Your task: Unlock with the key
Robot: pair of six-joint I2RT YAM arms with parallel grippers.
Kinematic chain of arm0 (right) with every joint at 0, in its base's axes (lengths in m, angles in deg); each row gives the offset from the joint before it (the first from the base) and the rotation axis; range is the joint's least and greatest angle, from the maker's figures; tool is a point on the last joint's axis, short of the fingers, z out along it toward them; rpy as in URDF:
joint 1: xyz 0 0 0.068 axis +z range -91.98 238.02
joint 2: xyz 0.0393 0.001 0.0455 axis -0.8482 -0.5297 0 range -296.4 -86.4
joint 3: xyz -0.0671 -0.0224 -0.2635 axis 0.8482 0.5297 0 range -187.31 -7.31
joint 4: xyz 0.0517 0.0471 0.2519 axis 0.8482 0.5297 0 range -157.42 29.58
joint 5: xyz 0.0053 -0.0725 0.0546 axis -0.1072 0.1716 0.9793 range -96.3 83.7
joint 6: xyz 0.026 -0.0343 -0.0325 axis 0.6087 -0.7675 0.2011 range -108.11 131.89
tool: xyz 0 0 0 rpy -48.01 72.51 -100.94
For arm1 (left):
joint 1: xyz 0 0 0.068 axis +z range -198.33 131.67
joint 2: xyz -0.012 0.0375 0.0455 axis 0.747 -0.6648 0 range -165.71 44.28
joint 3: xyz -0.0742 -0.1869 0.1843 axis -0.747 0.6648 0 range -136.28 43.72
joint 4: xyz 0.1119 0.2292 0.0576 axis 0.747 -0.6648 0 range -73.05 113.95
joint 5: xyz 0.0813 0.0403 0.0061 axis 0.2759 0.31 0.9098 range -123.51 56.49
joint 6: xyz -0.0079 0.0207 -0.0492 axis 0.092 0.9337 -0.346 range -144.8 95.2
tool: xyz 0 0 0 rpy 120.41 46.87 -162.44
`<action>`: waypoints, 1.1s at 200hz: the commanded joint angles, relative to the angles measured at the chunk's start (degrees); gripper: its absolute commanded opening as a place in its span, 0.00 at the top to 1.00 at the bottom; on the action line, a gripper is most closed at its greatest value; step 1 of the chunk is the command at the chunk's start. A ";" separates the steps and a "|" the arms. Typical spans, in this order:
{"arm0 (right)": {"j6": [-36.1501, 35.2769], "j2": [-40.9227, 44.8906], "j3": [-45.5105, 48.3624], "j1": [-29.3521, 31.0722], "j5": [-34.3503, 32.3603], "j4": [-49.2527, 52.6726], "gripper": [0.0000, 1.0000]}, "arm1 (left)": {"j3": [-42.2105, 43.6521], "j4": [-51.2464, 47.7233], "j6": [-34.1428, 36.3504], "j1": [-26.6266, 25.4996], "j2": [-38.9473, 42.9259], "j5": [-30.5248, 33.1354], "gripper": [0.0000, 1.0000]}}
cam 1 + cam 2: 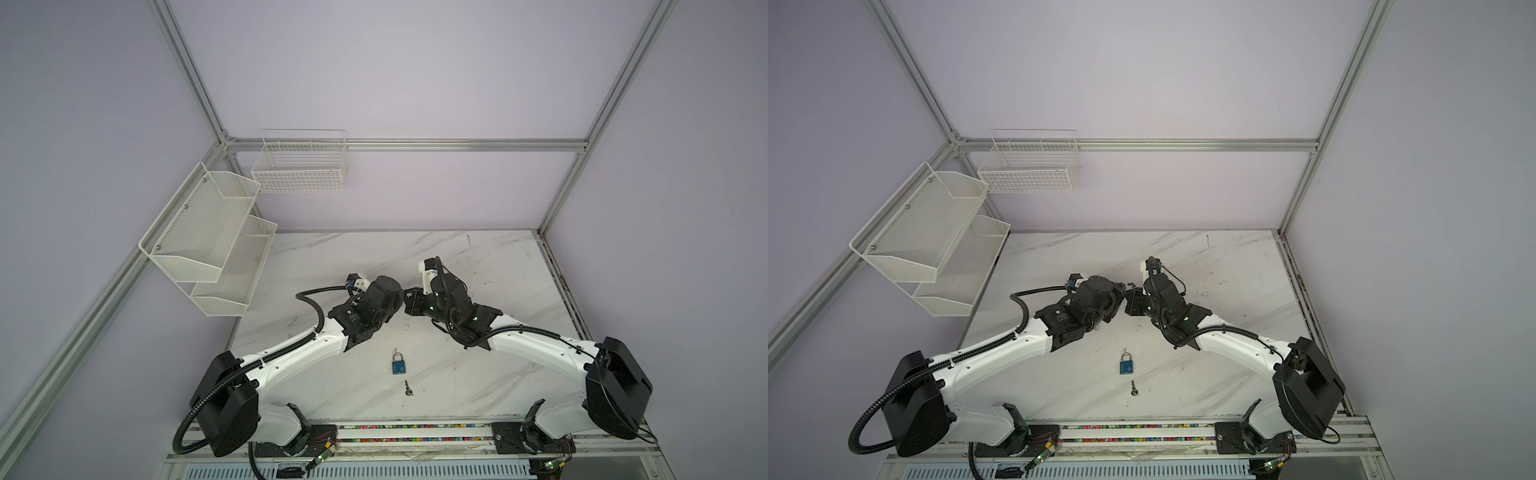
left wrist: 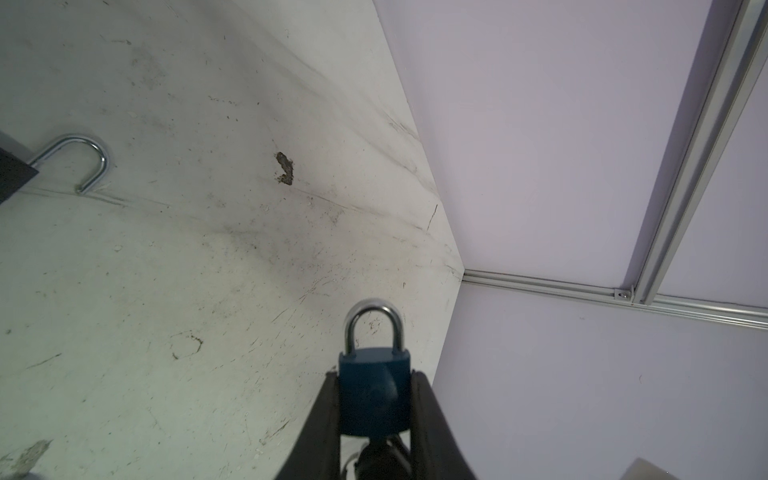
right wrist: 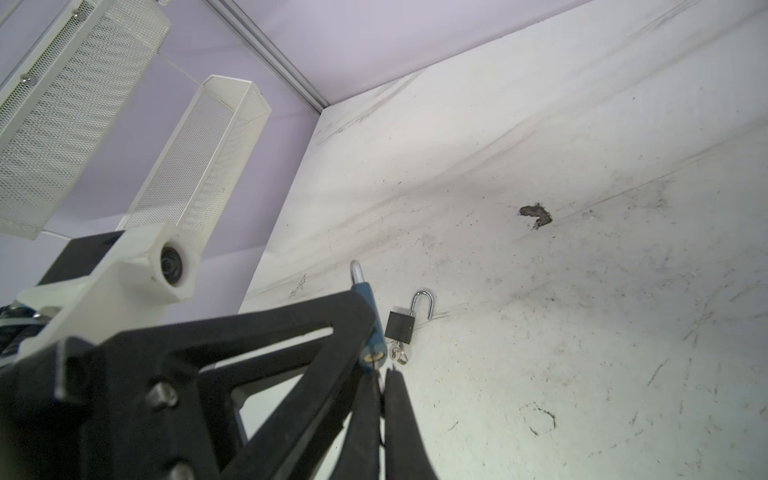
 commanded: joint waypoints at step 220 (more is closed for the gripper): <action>32.07 4.10 4.77 -3.02 17.92 -24.02 1.00 | 5.31 11.64 4.27 -4.14 8.09 -6.51 1.00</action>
